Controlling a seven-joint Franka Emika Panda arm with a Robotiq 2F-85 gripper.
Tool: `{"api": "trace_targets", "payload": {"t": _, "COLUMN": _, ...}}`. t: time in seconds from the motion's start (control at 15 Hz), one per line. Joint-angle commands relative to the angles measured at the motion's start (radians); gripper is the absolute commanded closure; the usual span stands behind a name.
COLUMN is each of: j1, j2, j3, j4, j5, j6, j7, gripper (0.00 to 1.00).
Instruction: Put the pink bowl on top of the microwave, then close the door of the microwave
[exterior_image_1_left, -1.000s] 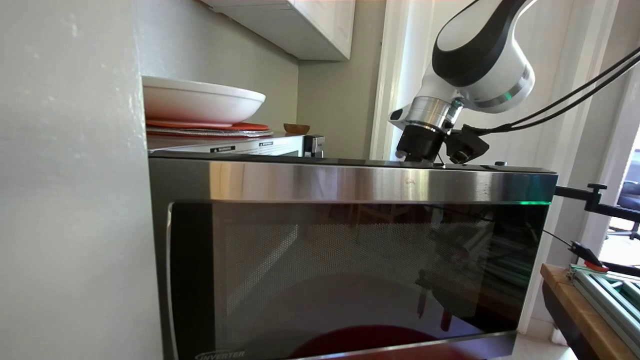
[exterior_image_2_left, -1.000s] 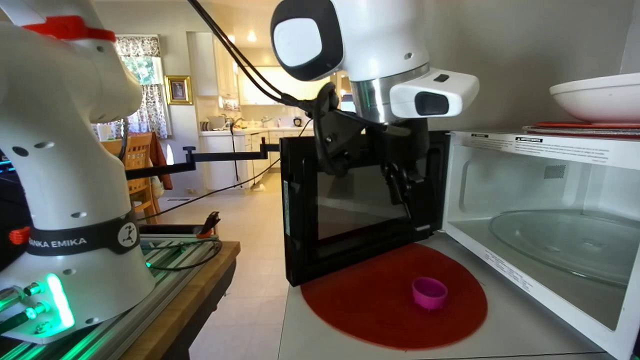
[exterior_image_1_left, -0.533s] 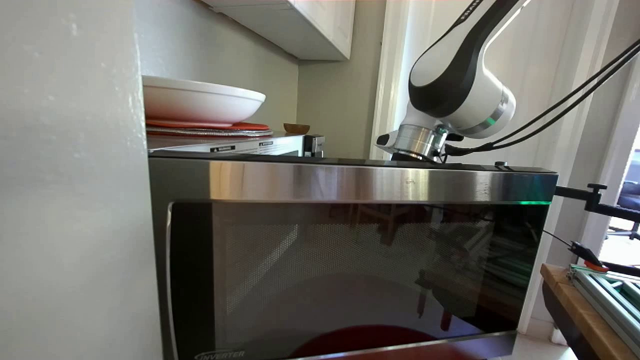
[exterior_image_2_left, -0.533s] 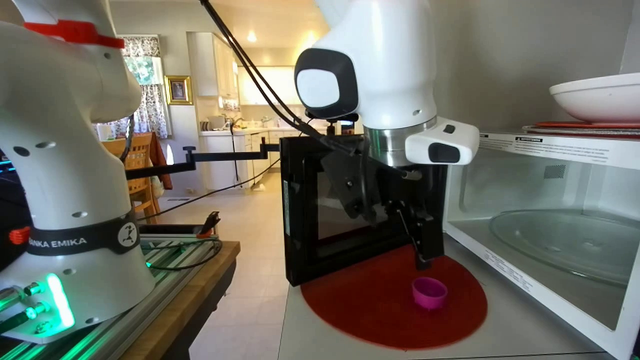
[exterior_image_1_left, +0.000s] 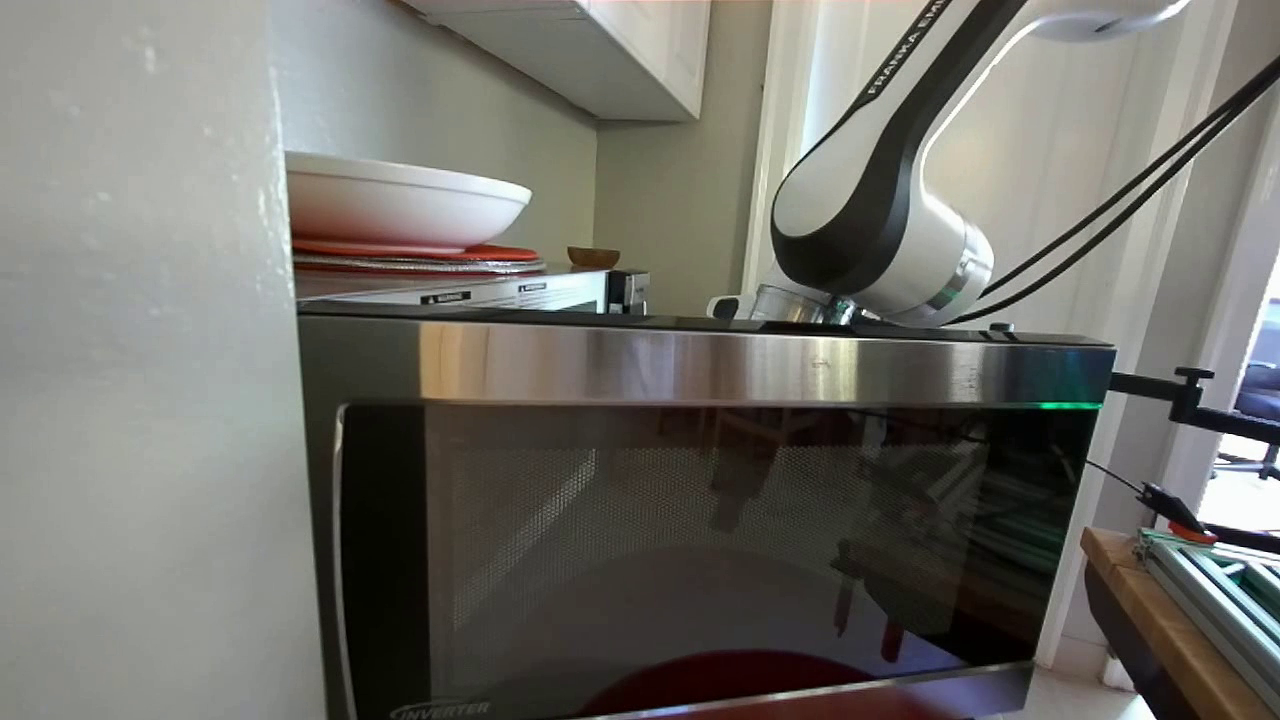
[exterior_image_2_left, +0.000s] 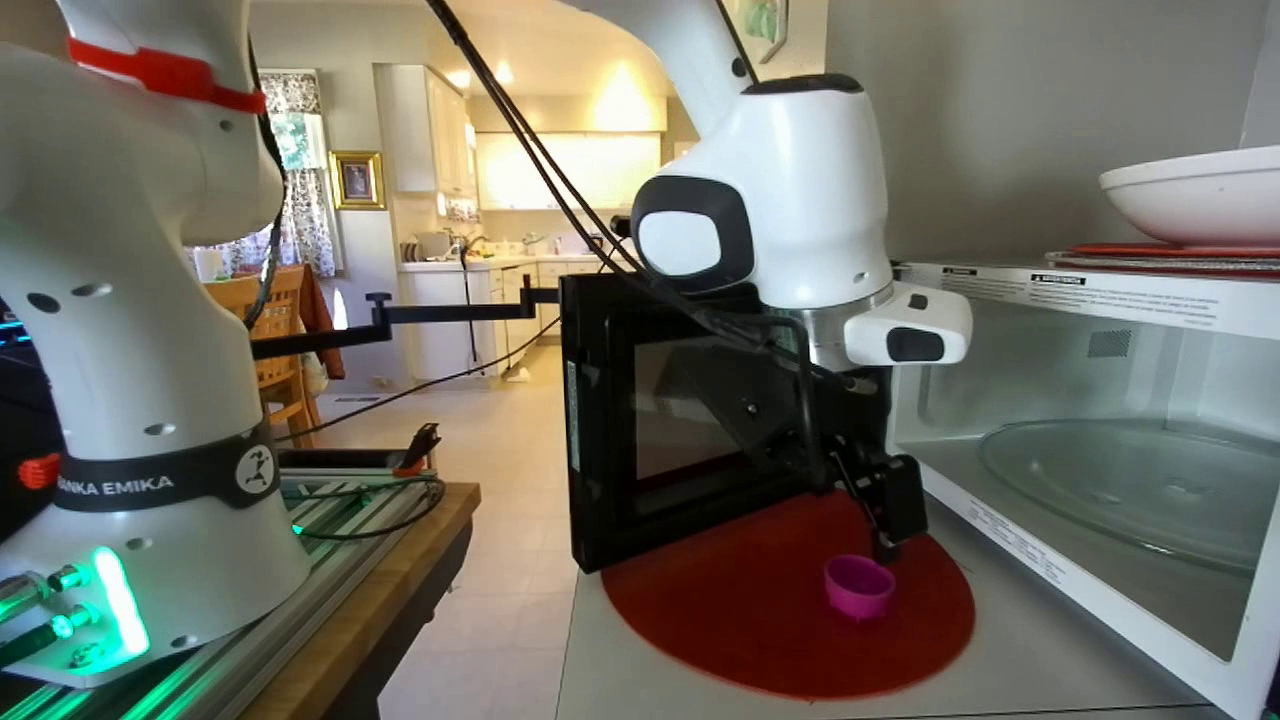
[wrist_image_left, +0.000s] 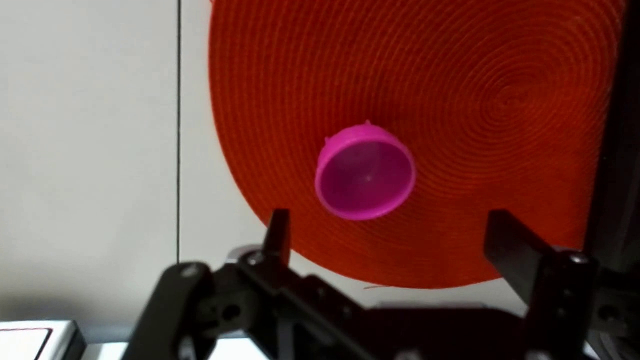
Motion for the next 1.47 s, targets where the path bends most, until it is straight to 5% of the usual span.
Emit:
{"api": "trace_targets", "payload": {"t": 0.0, "j1": -0.012, "j2": 0.066, "j3": 0.027, "j4": 0.049, "j5": 0.026, "j6": 0.029, "j7": -0.031, "gripper": 0.0}}
{"api": "trace_targets", "payload": {"t": 0.93, "j1": -0.059, "j2": 0.2, "j3": 0.081, "j4": 0.131, "j5": 0.024, "j6": 0.075, "j7": -0.025, "gripper": 0.0}}
{"api": "trace_targets", "payload": {"t": 1.2, "j1": -0.069, "j2": 0.213, "j3": 0.09, "j4": 0.133, "j5": 0.023, "j6": 0.08, "j7": -0.025, "gripper": 0.44}}
{"api": "trace_targets", "payload": {"t": 1.4, "j1": -0.071, "j2": 0.203, "j3": 0.086, "j4": 0.13, "j5": 0.017, "j6": 0.086, "j7": -0.019, "gripper": 0.63}}
